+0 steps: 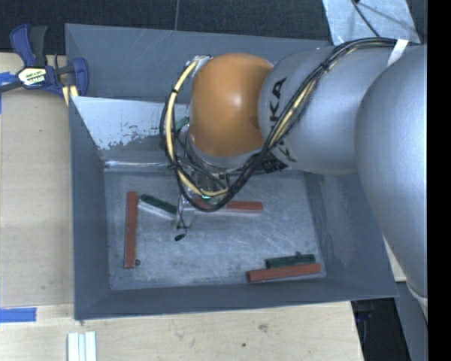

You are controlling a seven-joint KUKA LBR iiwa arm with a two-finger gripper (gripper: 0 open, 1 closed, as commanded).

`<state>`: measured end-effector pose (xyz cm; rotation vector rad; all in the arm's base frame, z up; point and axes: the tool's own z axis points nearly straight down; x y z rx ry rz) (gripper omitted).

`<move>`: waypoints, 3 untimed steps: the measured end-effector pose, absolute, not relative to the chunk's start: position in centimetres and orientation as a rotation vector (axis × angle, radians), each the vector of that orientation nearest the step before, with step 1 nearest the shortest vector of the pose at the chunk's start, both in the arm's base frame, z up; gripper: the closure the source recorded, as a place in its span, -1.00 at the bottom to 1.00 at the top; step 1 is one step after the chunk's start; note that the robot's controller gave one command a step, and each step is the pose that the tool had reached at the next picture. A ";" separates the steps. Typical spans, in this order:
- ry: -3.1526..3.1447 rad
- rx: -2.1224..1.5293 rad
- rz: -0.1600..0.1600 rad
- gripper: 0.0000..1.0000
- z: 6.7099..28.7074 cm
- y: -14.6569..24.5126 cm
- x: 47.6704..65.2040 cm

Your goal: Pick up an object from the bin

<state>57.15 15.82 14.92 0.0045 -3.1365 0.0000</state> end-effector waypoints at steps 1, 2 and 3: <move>-3.138 -0.006 0.002 -1.00 6.6 13.5 58.8; -3.147 -0.006 -0.004 1.00 7.1 13.6 59.1; -3.150 0.167 -0.003 1.00 19.4 15.0 60.6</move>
Offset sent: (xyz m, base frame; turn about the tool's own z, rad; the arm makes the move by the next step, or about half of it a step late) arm 0.0174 -0.0219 -0.0792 0.0050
